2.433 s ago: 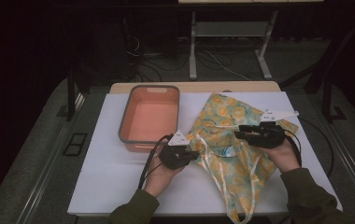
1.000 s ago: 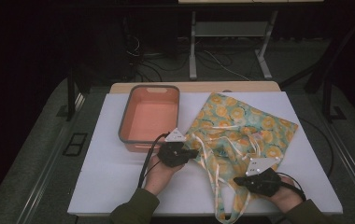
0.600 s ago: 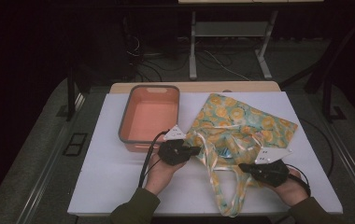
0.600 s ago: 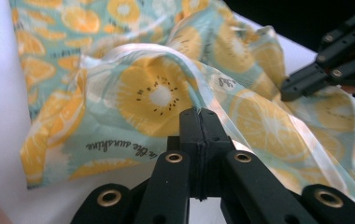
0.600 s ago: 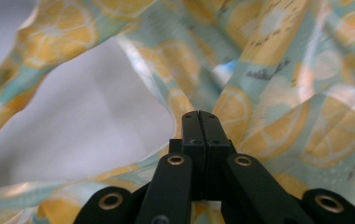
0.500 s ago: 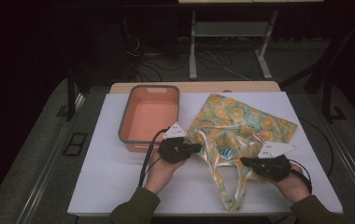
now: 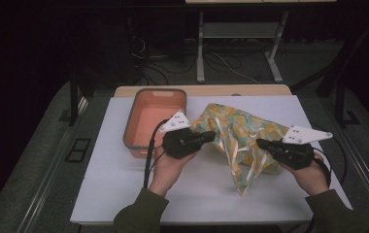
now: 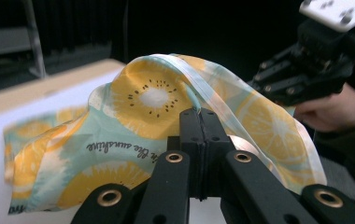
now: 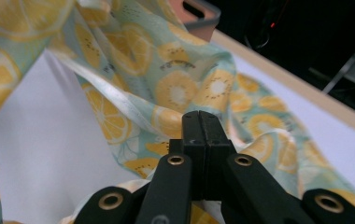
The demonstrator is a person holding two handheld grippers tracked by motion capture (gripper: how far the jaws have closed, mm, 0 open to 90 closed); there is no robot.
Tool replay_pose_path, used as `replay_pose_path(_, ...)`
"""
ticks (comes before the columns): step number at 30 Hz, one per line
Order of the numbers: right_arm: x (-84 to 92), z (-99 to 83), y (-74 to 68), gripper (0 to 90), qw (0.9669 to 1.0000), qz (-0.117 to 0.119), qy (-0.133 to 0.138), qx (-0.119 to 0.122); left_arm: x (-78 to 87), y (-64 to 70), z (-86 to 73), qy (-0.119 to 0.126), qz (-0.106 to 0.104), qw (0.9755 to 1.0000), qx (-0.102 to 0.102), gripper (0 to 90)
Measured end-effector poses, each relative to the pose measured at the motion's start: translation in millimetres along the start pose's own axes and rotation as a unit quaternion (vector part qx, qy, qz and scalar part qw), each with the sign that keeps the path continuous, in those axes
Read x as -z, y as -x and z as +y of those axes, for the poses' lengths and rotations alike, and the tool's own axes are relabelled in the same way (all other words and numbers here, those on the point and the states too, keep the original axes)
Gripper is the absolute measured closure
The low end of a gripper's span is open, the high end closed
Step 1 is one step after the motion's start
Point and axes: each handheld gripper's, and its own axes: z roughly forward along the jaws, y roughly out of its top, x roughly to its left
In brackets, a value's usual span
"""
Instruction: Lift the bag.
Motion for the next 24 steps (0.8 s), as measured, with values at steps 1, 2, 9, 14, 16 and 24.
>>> replay_pose_path(1,2.1,3.6,1.9,90.0,1.0000,-0.004,0.007,-0.001,1.2,-0.9,4.0,0.006,0.002,1.0000,0.000,89.7)
replay_pose_path(2,4.2,7.6,4.1,90.0,0.9999,-0.008,0.014,-0.003,1.4,-2.2,7.2,0.015,0.004,0.9999,0.003,89.6)
replay_pose_path(9,-3.0,24.9,31.0,90.0,0.9985,-0.044,0.029,-0.015,-21.5,-32.0,11.3,-0.004,0.054,0.9984,0.017,89.6)
replay_pose_path(14,-35.4,16.2,51.8,90.0,0.9969,-0.073,-0.009,-0.028,-48.7,-51.2,-0.2,-0.041,0.091,0.9946,0.028,89.5)
replay_pose_path(16,-46.9,12.3,60.2,90.0,0.9959,-0.077,-0.020,-0.043,-57.0,-53.9,-0.9,-0.056,0.111,0.9920,0.023,89.5)
replay_pose_path(24,-81.0,-4.0,82.4,90.0,0.9915,-0.078,-0.057,-0.087,-81.6,-69.4,-1.9,-0.100,0.159,0.9816,0.038,89.5)
